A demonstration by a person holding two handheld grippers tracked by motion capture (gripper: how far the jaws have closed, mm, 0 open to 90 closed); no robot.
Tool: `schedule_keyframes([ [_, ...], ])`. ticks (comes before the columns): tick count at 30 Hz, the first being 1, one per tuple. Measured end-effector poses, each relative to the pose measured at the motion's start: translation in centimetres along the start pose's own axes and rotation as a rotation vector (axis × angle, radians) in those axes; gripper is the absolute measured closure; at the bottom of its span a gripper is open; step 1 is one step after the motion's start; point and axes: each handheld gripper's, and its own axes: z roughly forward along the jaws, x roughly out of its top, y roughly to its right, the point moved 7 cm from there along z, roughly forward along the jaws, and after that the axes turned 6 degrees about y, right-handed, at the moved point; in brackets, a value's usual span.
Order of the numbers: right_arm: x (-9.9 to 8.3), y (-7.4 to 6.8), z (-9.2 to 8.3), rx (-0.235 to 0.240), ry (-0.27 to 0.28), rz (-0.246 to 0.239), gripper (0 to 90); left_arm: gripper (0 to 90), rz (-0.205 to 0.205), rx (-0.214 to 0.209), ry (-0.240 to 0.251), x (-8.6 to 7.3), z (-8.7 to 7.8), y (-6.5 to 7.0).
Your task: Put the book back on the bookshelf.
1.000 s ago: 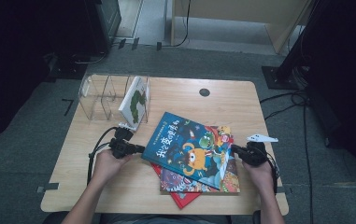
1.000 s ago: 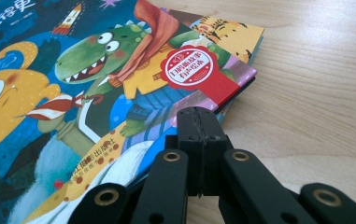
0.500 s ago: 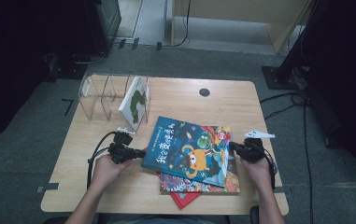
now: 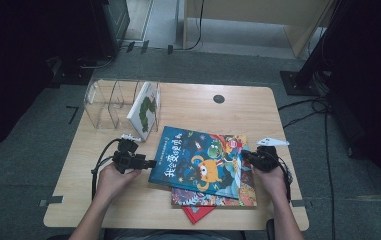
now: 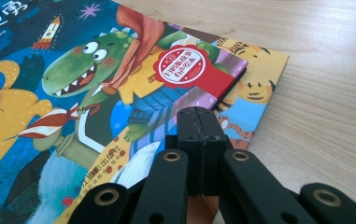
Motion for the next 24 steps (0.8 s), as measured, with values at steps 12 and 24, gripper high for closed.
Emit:
schedule_keyframes([
  [12,0.5,-1.1,1.0,0.002,-0.020,-0.047,90.0,25.6,-0.061,-0.042,-0.020,0.7,0.8,-0.4],
  [24,0.2,-2.3,0.8,0.018,-0.023,-0.058,90.0,28.7,-0.053,-0.050,-0.032,1.2,1.7,-0.5],
])
